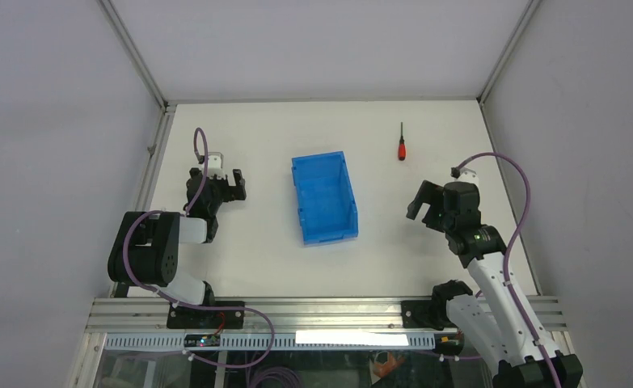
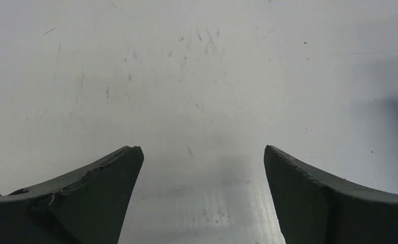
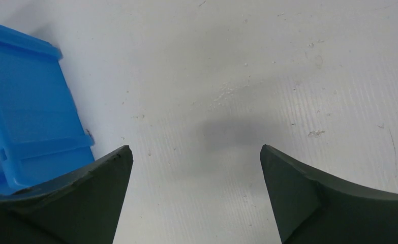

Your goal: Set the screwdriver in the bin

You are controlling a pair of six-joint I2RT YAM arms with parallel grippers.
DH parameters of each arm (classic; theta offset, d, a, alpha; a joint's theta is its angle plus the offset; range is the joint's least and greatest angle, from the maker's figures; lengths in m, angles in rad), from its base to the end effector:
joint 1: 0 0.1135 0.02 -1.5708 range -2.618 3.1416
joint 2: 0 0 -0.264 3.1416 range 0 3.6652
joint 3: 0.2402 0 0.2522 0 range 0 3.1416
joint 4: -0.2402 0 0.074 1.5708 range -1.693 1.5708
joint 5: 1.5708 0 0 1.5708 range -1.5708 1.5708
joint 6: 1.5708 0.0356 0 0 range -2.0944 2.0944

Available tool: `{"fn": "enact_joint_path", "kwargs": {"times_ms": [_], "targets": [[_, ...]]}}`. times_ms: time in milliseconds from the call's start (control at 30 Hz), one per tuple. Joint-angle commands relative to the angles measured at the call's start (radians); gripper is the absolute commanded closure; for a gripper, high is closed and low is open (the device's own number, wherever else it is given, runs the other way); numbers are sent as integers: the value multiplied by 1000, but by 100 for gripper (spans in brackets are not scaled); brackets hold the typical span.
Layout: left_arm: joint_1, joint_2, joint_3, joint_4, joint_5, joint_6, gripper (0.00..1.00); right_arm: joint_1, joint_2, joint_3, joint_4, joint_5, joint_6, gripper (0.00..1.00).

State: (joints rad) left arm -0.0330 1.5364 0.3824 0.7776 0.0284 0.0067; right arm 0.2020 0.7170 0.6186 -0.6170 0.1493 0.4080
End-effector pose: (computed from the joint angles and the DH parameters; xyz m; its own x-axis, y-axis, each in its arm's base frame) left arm 0.2667 -0.0098 0.1374 -0.3670 0.0188 -0.9300 0.0618 0.9981 -0.0042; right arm 0.1511 0.0255 0.2510 -0.6249 0.2725 -0.7316 0.1738 0.9621 0.2099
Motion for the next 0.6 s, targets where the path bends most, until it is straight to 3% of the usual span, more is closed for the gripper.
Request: {"fn": "enact_joint_path", "kwargs": {"times_ms": [0, 133, 333, 567], "targets": [[-5, -29, 0, 28, 6, -19, 1, 7, -16, 22, 15, 4, 23, 1], [-5, -29, 0, 28, 6, -19, 1, 7, 16, 48, 44, -35, 31, 1], [-5, -29, 0, 28, 6, -19, 1, 5, 151, 234, 86, -56, -38, 1], [-5, -30, 0, 28, 7, -19, 1, -5, 483, 521, 97, -70, -130, 1]]}}
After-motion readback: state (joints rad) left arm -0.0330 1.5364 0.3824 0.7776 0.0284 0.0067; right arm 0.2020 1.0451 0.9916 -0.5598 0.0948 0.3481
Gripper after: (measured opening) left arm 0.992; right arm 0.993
